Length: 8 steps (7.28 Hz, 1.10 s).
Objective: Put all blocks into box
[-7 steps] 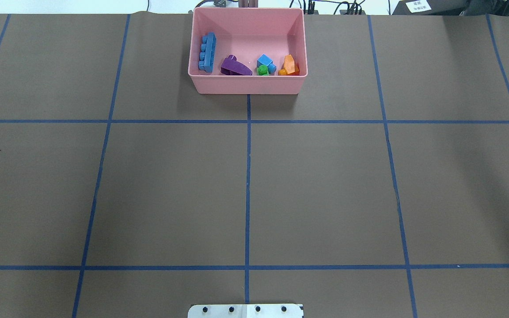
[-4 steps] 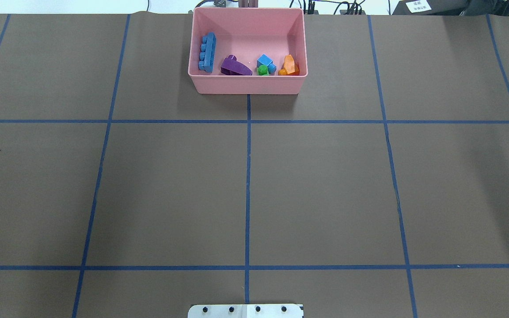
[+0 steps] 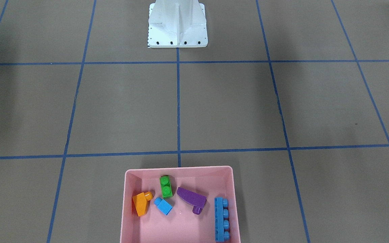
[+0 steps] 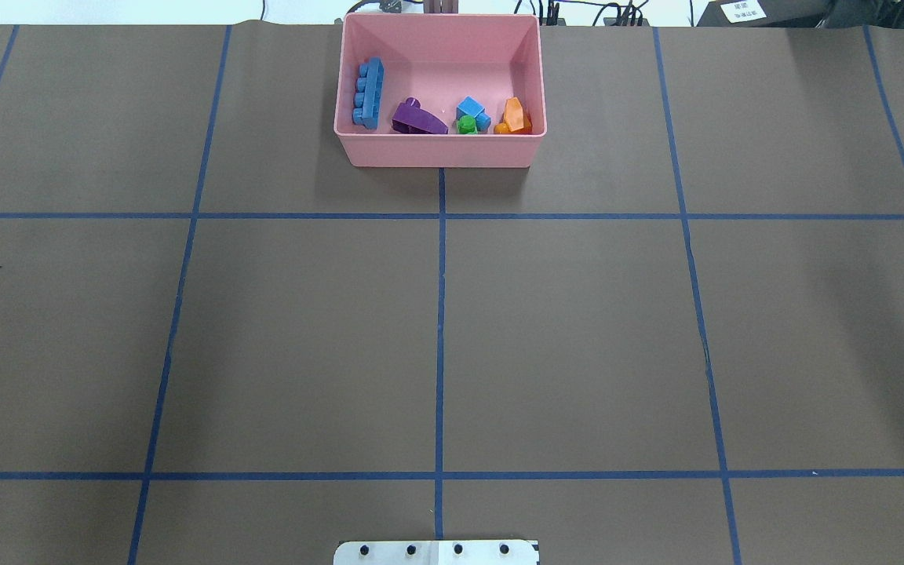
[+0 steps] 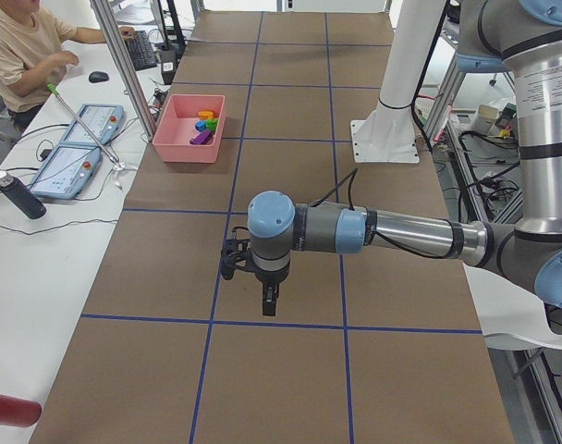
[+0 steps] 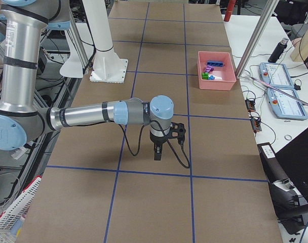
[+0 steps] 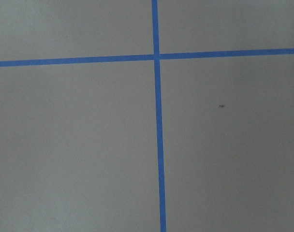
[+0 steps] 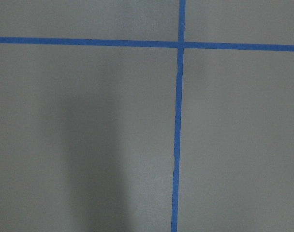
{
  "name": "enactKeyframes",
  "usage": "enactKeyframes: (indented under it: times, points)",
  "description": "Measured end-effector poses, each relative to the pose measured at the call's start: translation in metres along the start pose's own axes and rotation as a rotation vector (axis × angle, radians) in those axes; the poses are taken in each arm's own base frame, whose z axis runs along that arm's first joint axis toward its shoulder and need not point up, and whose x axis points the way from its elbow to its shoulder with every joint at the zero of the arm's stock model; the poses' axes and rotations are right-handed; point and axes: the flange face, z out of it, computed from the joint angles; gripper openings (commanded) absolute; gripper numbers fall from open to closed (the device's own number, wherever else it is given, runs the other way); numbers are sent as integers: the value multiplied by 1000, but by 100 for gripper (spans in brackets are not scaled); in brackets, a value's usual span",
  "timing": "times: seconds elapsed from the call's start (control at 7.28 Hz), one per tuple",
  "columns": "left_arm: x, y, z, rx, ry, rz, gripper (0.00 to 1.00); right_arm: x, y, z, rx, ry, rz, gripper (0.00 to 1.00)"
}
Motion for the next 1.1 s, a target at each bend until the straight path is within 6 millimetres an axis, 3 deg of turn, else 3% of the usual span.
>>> enactKeyframes:
  times: [1.1]
  points:
    - [11,-4,-13,34,2,28,100,4,-3,15,-25,-1,1,100]
